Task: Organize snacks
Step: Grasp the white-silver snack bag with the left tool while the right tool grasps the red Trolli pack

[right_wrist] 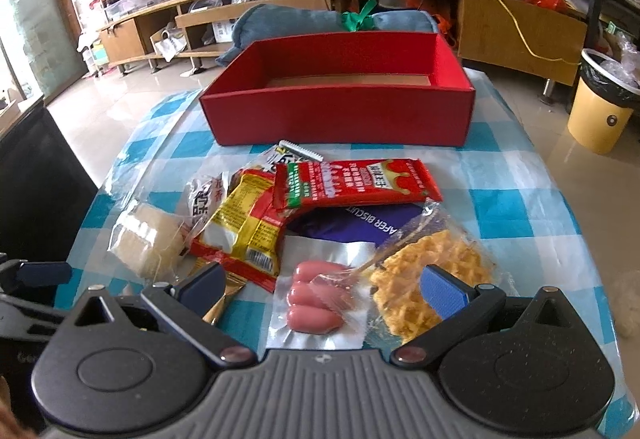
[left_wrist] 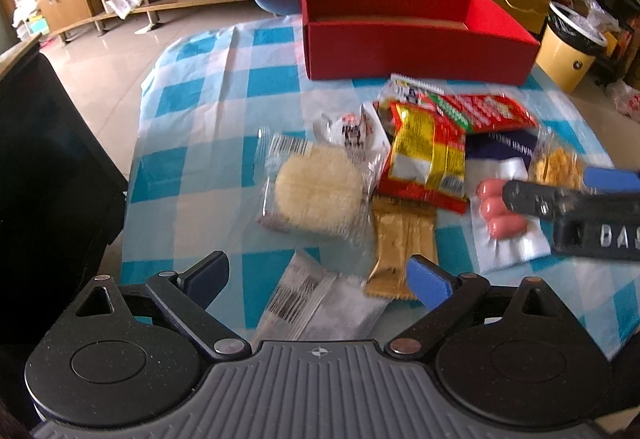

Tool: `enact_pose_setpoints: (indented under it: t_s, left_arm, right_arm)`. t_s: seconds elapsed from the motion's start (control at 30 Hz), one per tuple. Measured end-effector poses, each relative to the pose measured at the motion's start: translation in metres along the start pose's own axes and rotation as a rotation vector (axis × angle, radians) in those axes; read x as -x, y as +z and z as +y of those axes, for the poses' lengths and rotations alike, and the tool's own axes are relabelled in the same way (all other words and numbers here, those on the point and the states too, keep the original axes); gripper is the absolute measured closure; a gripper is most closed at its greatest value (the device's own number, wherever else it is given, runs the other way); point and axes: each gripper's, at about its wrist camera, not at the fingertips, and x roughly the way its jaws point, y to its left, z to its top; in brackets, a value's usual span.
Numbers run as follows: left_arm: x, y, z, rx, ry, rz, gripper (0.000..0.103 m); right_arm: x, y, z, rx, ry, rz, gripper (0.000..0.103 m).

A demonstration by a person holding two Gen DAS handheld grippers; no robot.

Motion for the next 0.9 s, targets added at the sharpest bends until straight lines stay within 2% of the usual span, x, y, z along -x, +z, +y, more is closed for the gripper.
enact_pose_setpoints:
  t_s: [0.3,0.4,0.57,0.63,0.73,0.8,0.9]
  left_arm:
    - [-0.005,-0.022,0.003,-0.137,-0.06,0.079,0.006]
    - [-0.013,-0.024,0.005,-0.171,-0.097,0.132,0.006]
    - [-0.031,-0.034,0.005,-0.22,-0.094,0.229,0.009]
    - [-0.032,-0.034,0.007,-0.21,-0.101,0.234,0.01]
    - [-0.027,-0.033,0.007,-0.202,-0.103,0.217,0.02]
    - [-0.024,-0.031,0.006,-0.198,-0.113,0.202,0.035]
    - [-0.02,-0.029,0.009,-0.171,-0.129,0.18,0.045]
  right_arm:
    - [-0.011,0.015,0.005,0.014,0.047,0.023,0.001]
    - [-0.018,0.021,0.006,0.011,0.07,0.044,0.001]
    - [-0.026,0.03,0.007,0.013,0.081,0.055,0.001]
    - [-0.03,0.035,0.006,0.001,0.084,0.062,0.001]
    - [-0.038,0.043,0.008,-0.012,0.087,0.076,0.001]
    - [-0.046,0.049,0.011,-0.026,0.086,0.091,0.001]
    - [-0.057,0.058,0.018,-0.076,0.1,0.12,0.001]
